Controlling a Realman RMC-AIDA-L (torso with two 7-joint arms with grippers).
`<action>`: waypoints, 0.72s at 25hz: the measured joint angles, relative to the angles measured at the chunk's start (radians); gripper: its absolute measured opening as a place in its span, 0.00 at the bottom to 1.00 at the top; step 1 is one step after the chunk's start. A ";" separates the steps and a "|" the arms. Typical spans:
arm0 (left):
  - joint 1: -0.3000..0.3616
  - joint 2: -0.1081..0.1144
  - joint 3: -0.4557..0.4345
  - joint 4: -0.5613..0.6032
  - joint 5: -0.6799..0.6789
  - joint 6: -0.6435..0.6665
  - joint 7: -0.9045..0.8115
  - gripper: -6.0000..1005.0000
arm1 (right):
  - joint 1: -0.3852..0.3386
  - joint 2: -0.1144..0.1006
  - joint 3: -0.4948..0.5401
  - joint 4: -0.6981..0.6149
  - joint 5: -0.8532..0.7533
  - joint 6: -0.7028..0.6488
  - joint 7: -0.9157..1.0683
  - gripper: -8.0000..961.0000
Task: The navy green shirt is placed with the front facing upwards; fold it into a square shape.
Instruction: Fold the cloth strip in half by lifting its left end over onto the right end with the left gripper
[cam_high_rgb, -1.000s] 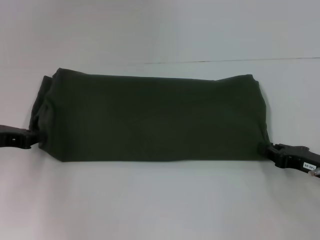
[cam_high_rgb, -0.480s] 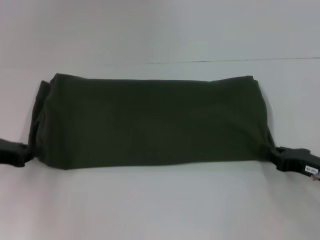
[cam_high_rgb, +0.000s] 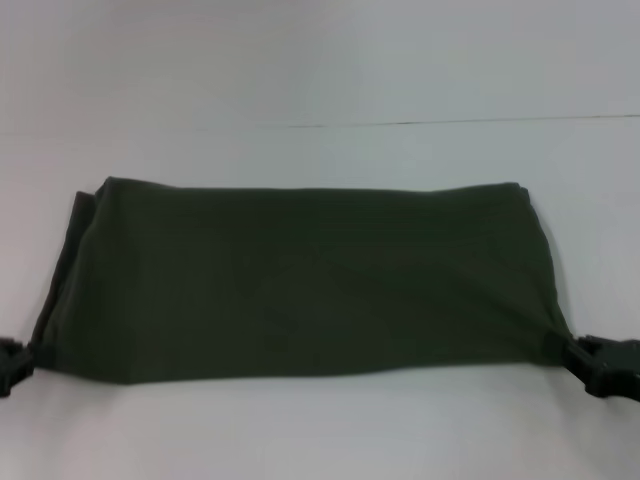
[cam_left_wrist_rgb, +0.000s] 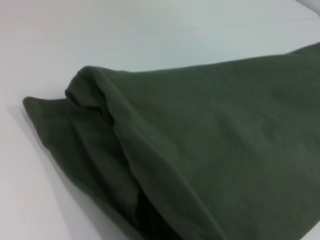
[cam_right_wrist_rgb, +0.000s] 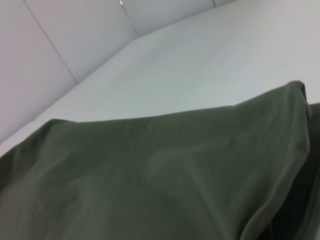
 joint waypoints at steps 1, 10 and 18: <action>0.006 -0.001 -0.001 0.003 0.000 0.007 0.004 0.04 | -0.011 0.000 0.007 -0.002 0.000 -0.017 -0.008 0.07; 0.081 -0.025 -0.050 0.089 0.014 0.102 0.045 0.05 | -0.063 0.000 0.017 0.004 -0.007 -0.090 -0.060 0.08; 0.076 -0.029 -0.055 0.064 0.012 0.082 0.059 0.06 | -0.069 0.000 0.024 0.008 -0.008 -0.098 -0.063 0.10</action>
